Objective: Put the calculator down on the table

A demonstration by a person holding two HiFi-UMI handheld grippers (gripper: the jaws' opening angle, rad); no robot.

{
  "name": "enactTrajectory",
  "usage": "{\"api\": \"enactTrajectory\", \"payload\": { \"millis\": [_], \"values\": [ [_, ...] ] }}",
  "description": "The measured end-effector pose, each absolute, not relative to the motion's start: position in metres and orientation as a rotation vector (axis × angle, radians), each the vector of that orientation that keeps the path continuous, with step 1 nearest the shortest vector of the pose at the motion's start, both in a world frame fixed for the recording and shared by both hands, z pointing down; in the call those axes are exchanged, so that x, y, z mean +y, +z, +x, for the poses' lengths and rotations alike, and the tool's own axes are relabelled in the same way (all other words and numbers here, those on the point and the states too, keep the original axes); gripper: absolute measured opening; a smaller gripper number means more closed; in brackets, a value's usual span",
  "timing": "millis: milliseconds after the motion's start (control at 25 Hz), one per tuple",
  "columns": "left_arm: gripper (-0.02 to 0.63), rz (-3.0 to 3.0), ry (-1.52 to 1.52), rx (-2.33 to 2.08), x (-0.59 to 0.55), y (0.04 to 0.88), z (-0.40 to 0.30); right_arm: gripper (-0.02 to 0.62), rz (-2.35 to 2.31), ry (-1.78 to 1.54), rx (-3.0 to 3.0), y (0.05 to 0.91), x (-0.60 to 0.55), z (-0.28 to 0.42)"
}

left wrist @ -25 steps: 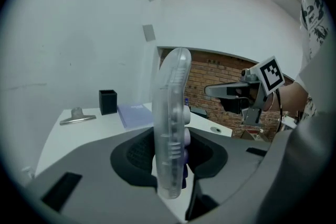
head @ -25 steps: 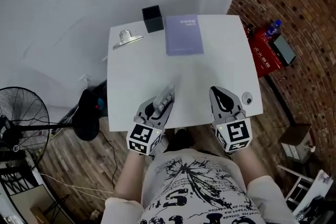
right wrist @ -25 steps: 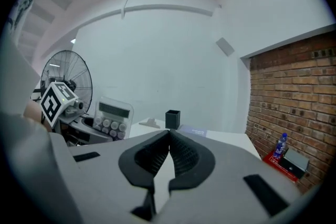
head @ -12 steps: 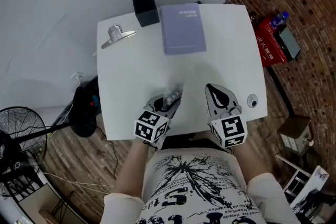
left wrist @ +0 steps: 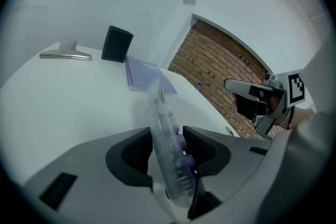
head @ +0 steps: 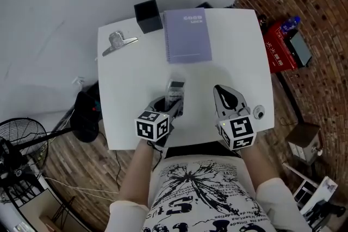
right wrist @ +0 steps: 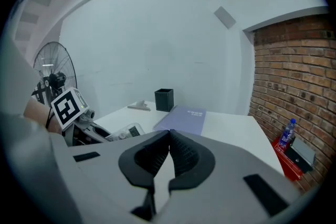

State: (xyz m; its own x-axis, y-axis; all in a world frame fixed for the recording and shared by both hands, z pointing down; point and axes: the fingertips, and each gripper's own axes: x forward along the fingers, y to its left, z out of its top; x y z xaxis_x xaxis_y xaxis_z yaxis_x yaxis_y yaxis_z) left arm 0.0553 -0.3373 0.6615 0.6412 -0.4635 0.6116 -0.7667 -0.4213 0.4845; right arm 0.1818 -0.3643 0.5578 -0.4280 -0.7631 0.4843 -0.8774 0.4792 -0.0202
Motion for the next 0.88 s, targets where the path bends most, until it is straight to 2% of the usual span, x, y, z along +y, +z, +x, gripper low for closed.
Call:
{"api": "enactTrajectory", "payload": {
  "millis": [200,400,520,720,880],
  "values": [
    [0.194,2.028,0.482,-1.006,-0.338,0.665,0.053,0.015,1.3,0.359,-2.342,0.56,-0.376,0.179],
    [0.239,1.947,0.495,-1.083,-0.336,0.676,0.038,0.015,1.267,0.383,-2.35,0.566,-0.379,0.17],
    [0.239,1.931,0.481,-1.077,-0.336,0.677,0.035,0.015,1.252,0.387,-2.357,0.567,-0.377,0.164],
    [0.277,1.958,0.585,-1.164,-0.341,0.677,0.021,0.015,1.251,0.382,-2.368,0.559,-0.374,0.161],
    [0.279,2.087,0.648,-1.237,-0.347,0.647,0.017,0.015,1.296,0.376,-2.37,0.548,-0.373,0.168]
  ]
}}
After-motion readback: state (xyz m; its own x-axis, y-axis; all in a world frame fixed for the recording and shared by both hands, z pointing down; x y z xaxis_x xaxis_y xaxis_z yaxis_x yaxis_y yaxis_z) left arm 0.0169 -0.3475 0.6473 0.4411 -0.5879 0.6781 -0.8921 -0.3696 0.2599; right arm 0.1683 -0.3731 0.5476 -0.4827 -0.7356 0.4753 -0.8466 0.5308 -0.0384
